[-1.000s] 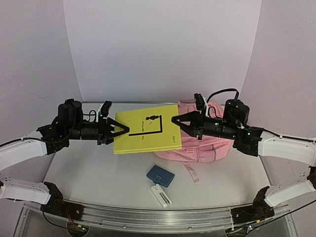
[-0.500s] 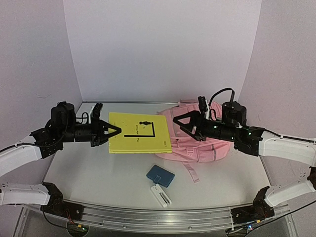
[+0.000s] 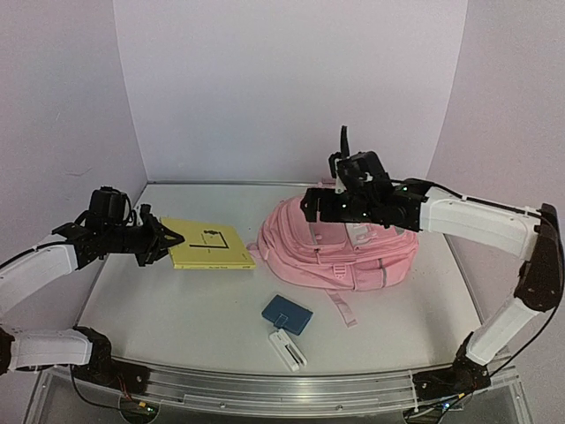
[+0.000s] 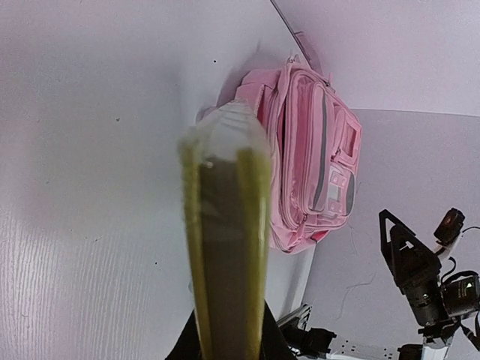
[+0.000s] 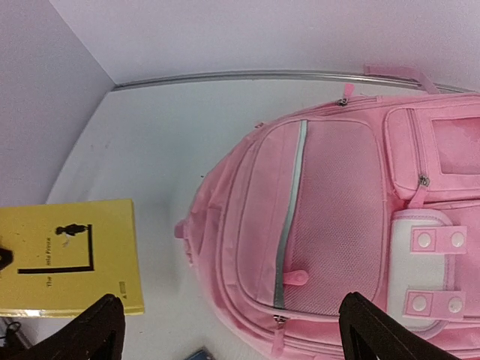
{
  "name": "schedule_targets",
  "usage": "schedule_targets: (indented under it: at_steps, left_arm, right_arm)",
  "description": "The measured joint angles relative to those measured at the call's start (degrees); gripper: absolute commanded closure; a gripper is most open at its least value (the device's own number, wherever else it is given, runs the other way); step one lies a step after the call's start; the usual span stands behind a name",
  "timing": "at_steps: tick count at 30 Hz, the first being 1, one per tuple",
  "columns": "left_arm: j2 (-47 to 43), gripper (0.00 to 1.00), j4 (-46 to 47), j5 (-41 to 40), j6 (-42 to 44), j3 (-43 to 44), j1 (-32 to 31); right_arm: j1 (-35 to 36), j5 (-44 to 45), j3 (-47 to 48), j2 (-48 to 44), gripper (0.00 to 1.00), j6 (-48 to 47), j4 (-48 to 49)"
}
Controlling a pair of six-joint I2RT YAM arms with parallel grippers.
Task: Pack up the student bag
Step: Pick up the book from the center of the board.
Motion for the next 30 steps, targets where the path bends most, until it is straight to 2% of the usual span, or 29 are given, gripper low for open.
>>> schedule_targets:
  at_steps: [4, 5, 9, 14, 18, 20, 24, 26, 27, 28, 30]
  left_arm:
    - [0.7, 1.0, 0.0, 0.4, -0.6, 0.0, 0.7]
    - [1.0, 1.0, 0.0, 1.2, -0.7, -0.1, 0.7]
    - [1.1, 1.0, 0.0, 1.6, -0.8, -0.1, 0.7]
    - [1.1, 1.0, 0.5, 2.6, -1.1, -1.4, 0.7]
    - [1.1, 1.0, 0.5, 4.0, -1.0, -2.2, 0.7]
    - [1.1, 1.0, 0.5, 4.8, -1.0, -2.3, 0.7]
    - [1.7, 1.0, 2.5, 6.9, -1.1, -2.3, 0.7]
    - [2.5, 1.0, 3.8, 7.8, -1.3, -2.3, 0.7]
    - [3.0, 1.0, 4.5, 8.2, -1.4, -2.3, 0.7]
    - [3.6, 1.0, 5.2, 8.6, -1.6, -2.1, 0.7]
    - [5.0, 1.0, 6.1, 9.1, -1.9, -1.7, 0.5]
  right_arm:
    - [2.5, 6.7, 5.7, 9.0, 0.02, -3.6, -5.0]
    - [4.1, 9.3, 9.2, 15.5, 0.02, -5.6, -6.5]
    - [4.6, 10.0, 9.3, 16.9, 0.02, -6.2, -7.5]
    - [4.9, 17.6, 17.0, 26.0, 0.04, -5.7, -10.2]
    - [4.8, 21.5, 18.5, 31.1, 0.08, -4.4, -11.8]
    - [4.5, 22.3, 18.9, 32.2, 0.23, -3.8, -12.3]
    - [4.2, 22.4, 19.8, 32.7, 0.7, -2.4, -12.5]
    - [3.8, 21.4, 19.8, 32.7, 0.89, -1.8, -11.9]
    - [3.6, 20.9, 19.8, 32.7, 0.97, -1.8, -11.5]
    - [3.5, 20.7, 19.8, 32.6, 1.0, -1.6, -11.3]
    - [2.9, 20.0, 19.3, 31.7, 1.0, -1.4, -11.0]
